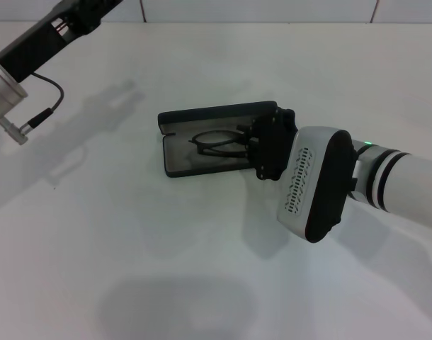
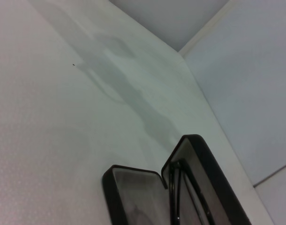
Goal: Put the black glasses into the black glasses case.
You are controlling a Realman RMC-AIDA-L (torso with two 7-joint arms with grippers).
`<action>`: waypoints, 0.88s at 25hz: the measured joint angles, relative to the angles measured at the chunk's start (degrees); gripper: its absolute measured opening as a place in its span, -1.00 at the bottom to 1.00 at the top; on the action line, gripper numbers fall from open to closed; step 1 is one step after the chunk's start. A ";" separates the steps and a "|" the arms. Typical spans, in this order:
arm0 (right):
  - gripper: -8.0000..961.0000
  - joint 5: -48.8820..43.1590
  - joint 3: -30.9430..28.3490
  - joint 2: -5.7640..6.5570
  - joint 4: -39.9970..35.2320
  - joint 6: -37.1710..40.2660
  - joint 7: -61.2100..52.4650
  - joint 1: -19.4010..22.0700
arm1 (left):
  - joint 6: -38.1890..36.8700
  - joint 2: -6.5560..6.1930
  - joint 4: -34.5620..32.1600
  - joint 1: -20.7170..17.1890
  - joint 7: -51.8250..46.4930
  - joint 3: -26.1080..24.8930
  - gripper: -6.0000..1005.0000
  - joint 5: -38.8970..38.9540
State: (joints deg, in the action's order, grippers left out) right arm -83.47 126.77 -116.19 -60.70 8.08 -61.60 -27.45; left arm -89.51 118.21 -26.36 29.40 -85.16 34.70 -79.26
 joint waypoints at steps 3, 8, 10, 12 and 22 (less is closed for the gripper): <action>-0.72 0.03 0.18 0.00 -0.01 -0.54 -0.02 -0.04 | 0.03 0.05 0.34 0.33 0.25 0.00 -0.01 -0.02; -0.63 0.24 0.61 0.00 0.54 -1.72 -0.08 -1.32 | 0.05 0.09 0.79 0.57 0.32 0.01 -0.01 -0.18; -0.60 0.41 0.68 0.01 0.75 -1.96 -0.10 -1.71 | 0.05 0.09 0.79 0.57 0.33 0.05 -0.01 -0.50; -0.56 0.43 0.94 0.00 0.77 -1.99 -0.11 -2.02 | 0.05 0.09 0.78 0.57 0.34 0.06 -0.01 -0.66; -0.46 0.27 1.64 0.00 -1.82 -2.33 -0.10 -0.25 | 0.44 0.06 0.79 0.06 0.51 0.02 -0.01 -0.84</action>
State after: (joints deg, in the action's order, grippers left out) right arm -83.21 128.41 -116.18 -62.53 5.75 -61.70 -27.70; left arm -89.08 118.27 -25.57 29.46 -84.66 34.72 -80.10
